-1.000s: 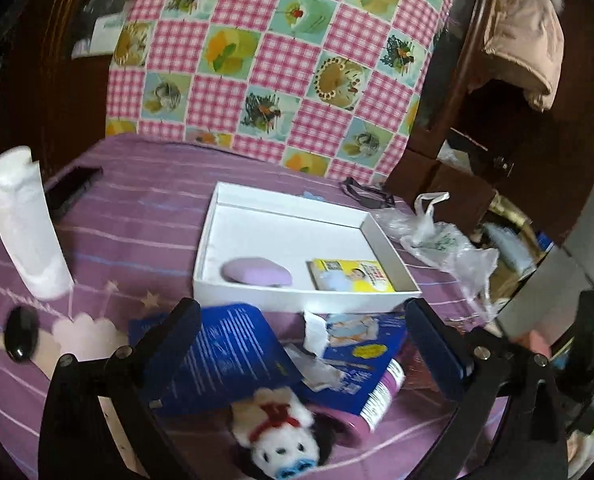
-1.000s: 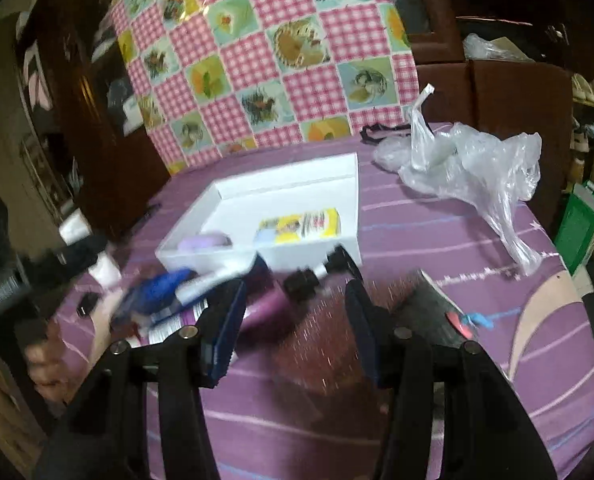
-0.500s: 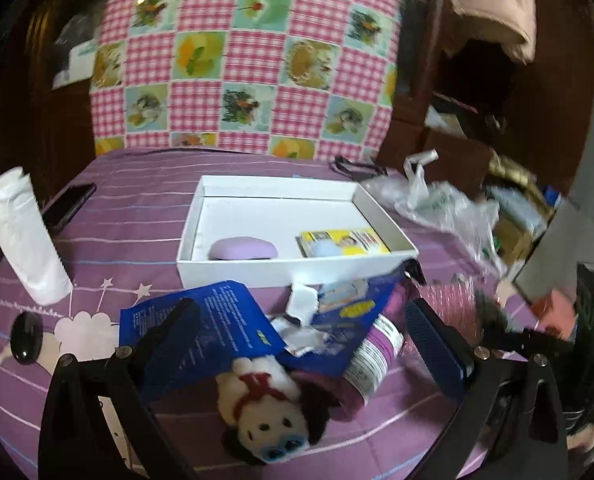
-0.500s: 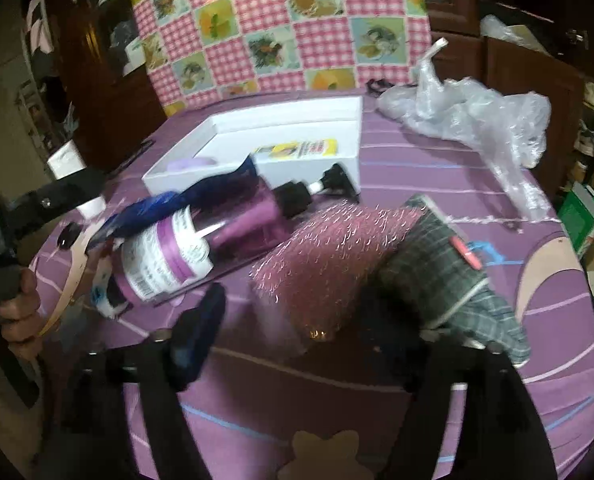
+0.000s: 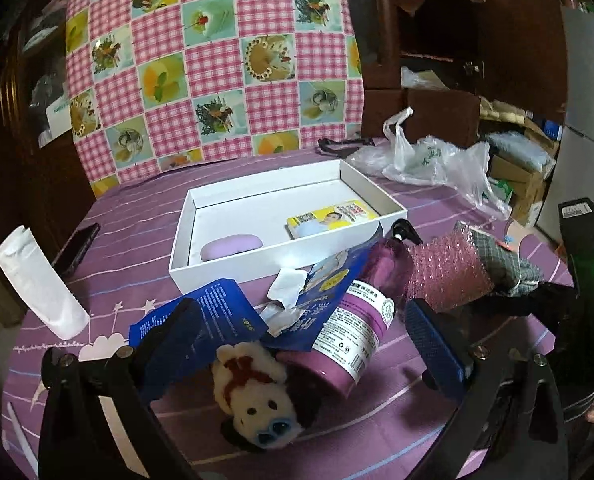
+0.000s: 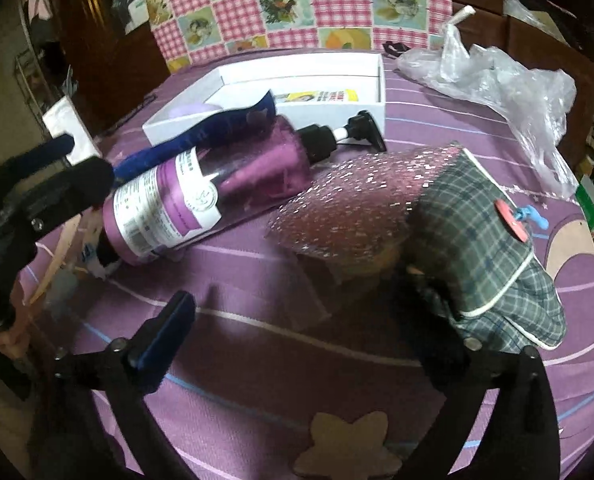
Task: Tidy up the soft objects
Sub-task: 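Move the right gripper to the pink glitter sponge and grasp it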
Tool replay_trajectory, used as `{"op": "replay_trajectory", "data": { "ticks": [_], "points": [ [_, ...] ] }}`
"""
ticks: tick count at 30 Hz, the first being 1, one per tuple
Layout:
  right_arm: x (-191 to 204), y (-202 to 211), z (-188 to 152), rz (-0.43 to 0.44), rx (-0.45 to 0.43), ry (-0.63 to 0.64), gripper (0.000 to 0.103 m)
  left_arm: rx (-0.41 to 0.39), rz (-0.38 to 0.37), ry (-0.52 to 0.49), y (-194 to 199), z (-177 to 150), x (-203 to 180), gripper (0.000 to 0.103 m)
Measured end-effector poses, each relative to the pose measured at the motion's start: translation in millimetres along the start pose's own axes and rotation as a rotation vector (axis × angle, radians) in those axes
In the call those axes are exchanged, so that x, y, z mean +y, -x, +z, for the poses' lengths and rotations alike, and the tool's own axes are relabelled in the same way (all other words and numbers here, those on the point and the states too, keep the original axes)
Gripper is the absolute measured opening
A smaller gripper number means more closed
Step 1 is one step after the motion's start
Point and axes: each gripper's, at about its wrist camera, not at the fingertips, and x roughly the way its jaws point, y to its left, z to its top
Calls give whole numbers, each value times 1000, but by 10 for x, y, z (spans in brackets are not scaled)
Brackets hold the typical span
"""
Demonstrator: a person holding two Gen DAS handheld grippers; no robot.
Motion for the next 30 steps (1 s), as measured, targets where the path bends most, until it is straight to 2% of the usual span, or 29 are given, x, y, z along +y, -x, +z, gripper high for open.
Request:
{"op": "replay_trajectory", "data": {
  "ticks": [2, 4, 5, 8, 12, 13, 14, 15, 16, 19, 21, 24, 28, 30],
  "points": [
    [-3, 8, 3, -4, 1, 1, 103, 31, 6, -4, -33, -7, 1, 76],
    [-45, 23, 6, 18, -10, -25, 103, 49, -33, 5, -62, -17, 17, 70],
    [-68, 31, -1, 24, -14, -35, 103, 54, -76, 10, -76, -17, 30, 68],
    [-59, 22, 9, 18, -11, -31, 103, 57, -190, 45, -73, -14, 71, 67],
    [-44, 12, 20, 16, -10, -28, 103, 3, -191, 43, 18, -3, 53, 67],
    [-61, 30, 15, 30, -21, -47, 97, -8, -185, 42, 34, -3, 46, 67],
    [-84, 75, -2, 58, -43, -77, 87, -16, -184, 40, 48, -8, 44, 67],
    [-94, 109, -7, 93, -64, -92, 64, -20, -180, 40, 57, -4, 56, 67],
    [-79, 190, -21, 124, -100, -92, 60, -30, -170, 37, 68, -10, 57, 67],
    [56, 371, -34, 71, -188, -22, 60, -63, -142, 51, 114, -9, 99, 67],
    [97, 428, -41, 90, -209, -8, 60, -75, -163, 75, 130, -2, 152, 67],
    [52, 444, -54, 160, -187, -53, 61, -92, -194, 126, 149, 15, 241, 67],
    [-56, 441, -68, 142, -132, -159, 61, -110, -174, 159, 157, 16, 305, 67],
    [-92, 477, -59, 142, -146, -187, 61, -111, -172, 170, 154, 12, 322, 67]
  ]
}}
